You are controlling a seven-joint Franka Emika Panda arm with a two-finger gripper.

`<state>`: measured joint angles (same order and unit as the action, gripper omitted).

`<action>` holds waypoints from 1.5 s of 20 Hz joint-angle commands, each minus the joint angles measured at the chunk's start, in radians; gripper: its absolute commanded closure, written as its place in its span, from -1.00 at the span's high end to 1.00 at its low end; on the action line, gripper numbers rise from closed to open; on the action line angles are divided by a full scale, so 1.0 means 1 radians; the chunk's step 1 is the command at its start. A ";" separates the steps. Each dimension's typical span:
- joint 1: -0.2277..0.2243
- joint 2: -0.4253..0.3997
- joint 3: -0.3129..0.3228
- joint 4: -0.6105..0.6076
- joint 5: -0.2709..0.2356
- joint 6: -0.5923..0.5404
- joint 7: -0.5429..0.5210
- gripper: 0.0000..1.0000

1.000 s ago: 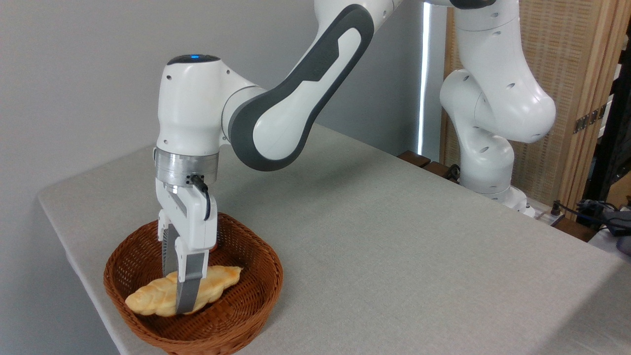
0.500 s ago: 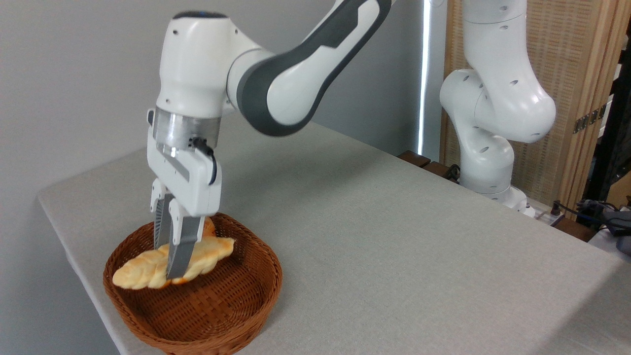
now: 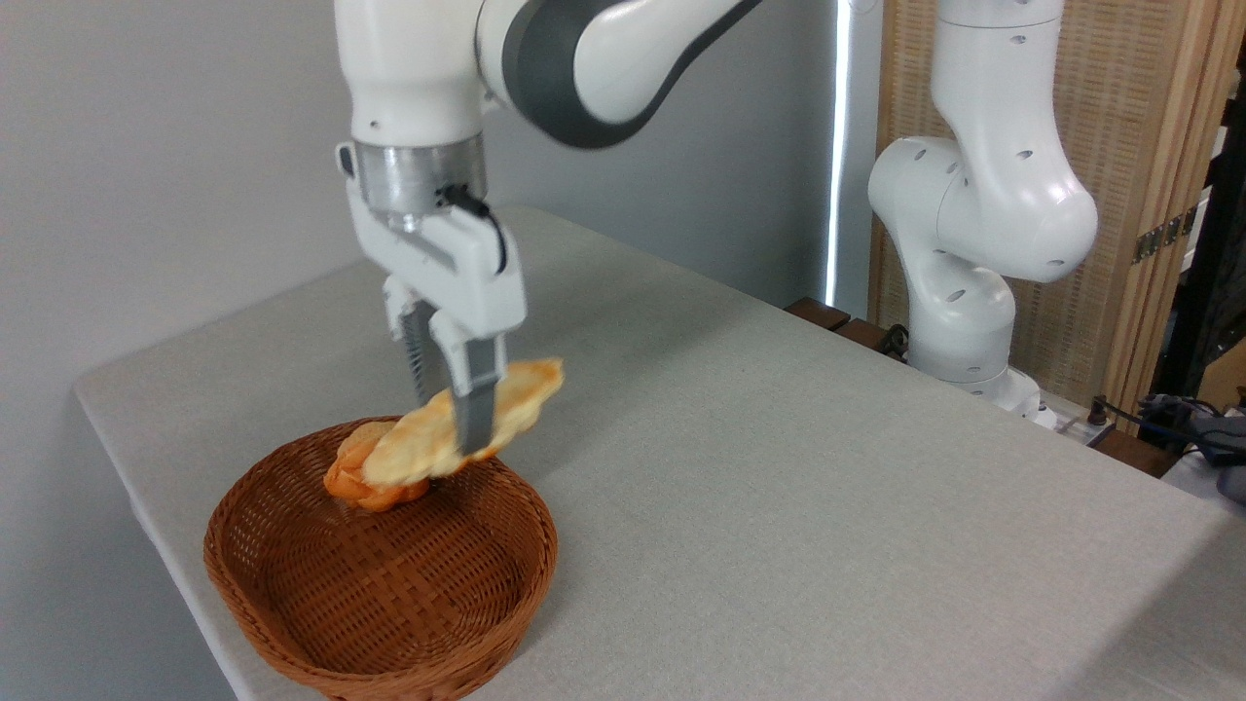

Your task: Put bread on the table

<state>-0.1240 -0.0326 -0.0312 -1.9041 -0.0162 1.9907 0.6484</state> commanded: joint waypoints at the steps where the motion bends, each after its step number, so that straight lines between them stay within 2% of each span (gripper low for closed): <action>1: -0.006 -0.094 0.005 -0.050 -0.068 -0.145 0.004 0.02; 5: -0.009 -0.168 -0.004 -0.134 -0.087 -0.216 -0.016 0.02; 7: -0.034 -0.185 -0.006 -0.186 -0.084 -0.217 -0.029 0.02; 11: -0.048 -0.193 -0.007 -0.259 -0.073 -0.169 -0.029 0.01; 16: -0.052 -0.153 -0.007 -0.313 -0.071 0.002 -0.030 0.02; 20: -0.065 -0.135 -0.007 -0.313 -0.028 0.003 -0.027 0.13; 22: -0.065 -0.130 -0.007 -0.313 -0.028 0.002 -0.030 0.45; 24: -0.063 -0.125 -0.006 -0.313 -0.028 -0.003 -0.029 0.96; 30: -0.062 -0.113 -0.006 -0.309 0.010 -0.003 -0.033 1.00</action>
<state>-0.1796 -0.1393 -0.0435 -2.2156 -0.0303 1.9850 0.6297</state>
